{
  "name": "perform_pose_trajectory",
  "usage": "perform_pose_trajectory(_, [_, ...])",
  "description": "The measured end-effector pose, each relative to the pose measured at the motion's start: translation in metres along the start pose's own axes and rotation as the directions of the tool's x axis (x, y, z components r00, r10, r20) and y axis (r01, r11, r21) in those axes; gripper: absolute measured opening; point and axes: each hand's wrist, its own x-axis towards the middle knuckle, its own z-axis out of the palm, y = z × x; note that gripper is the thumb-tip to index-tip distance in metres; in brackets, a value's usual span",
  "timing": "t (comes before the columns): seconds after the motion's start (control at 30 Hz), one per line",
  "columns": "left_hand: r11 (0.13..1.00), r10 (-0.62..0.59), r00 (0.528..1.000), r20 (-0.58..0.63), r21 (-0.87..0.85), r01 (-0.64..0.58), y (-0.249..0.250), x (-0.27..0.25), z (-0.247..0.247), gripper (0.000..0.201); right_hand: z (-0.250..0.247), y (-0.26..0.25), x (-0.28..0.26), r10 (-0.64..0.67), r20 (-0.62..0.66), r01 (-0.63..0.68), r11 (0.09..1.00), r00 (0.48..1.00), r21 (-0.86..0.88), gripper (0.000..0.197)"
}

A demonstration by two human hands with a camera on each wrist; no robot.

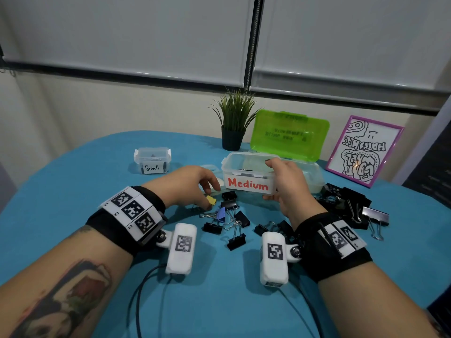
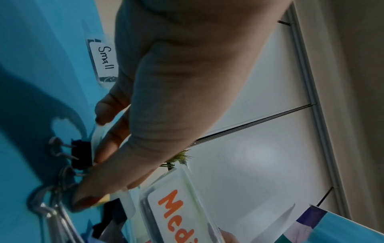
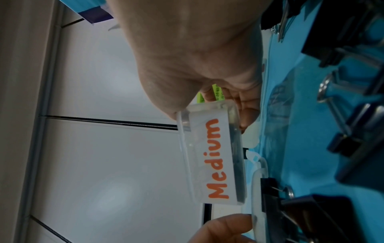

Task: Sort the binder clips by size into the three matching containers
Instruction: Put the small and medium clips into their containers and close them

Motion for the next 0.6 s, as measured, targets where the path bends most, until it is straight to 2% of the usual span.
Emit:
perform_pose_trajectory(0.17, [1.000,-0.006,1.000,-0.001,-0.029,0.006,0.0010,-0.0006,0.0003,0.039,0.0001,0.0004,-0.0009,-0.002,0.009,0.002,1.000,1.000,-0.014,0.017])
perform_pose_trajectory(0.47, [1.000,0.007,1.000,0.012,0.026,-0.008,0.0016,-0.0038,-0.0010,0.037,-0.0003,0.0004,-0.0025,-0.004,0.007,0.005,1.000,1.000,-0.018,0.029])
perform_pose_trajectory(0.6, [0.999,0.031,0.998,-0.061,-0.025,-0.033,0.0030,-0.0067,-0.0045,0.029,-0.0007,0.0007,-0.0022,-0.001,0.013,0.001,1.000,1.000,-0.009,0.024])
